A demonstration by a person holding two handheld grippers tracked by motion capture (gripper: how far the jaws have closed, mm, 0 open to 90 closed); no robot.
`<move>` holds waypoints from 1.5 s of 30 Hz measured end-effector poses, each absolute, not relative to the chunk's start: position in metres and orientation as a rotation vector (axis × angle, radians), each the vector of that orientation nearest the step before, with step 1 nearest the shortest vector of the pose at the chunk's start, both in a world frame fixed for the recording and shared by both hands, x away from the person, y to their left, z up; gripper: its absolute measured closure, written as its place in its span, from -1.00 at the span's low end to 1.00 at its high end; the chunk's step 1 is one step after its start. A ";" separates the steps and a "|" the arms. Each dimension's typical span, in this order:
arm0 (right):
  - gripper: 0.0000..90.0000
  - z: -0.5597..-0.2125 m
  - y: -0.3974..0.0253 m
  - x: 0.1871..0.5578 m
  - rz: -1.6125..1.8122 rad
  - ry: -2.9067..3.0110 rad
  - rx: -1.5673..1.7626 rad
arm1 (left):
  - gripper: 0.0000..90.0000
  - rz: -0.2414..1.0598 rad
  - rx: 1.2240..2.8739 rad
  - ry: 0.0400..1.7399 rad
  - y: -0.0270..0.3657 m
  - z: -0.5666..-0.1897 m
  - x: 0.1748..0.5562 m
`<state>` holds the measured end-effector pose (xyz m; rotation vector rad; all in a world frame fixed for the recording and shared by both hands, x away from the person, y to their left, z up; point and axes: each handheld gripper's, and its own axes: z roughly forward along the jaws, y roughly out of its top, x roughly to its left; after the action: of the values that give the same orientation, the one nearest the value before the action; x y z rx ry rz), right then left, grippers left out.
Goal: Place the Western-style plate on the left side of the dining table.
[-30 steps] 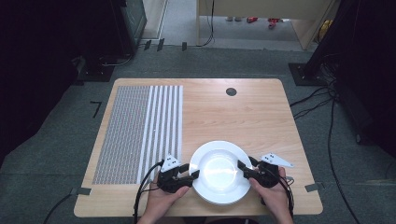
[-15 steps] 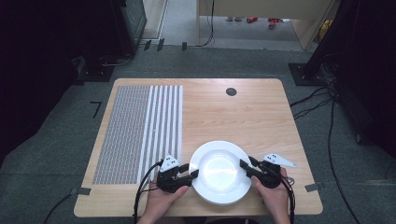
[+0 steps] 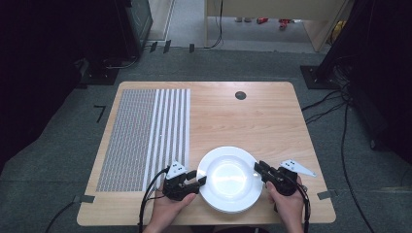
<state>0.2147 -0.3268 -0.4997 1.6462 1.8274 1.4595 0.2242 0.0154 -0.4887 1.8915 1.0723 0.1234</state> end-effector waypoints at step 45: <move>0.67 -0.510 -0.351 0.219 1.799 1.689 1.981 | 0.21 0.072 1.858 1.116 0.018 -0.492 0.224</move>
<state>0.2188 -0.3507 -0.5105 1.9815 1.6895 1.7991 0.2244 0.0176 -0.4916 1.8585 1.1161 0.0723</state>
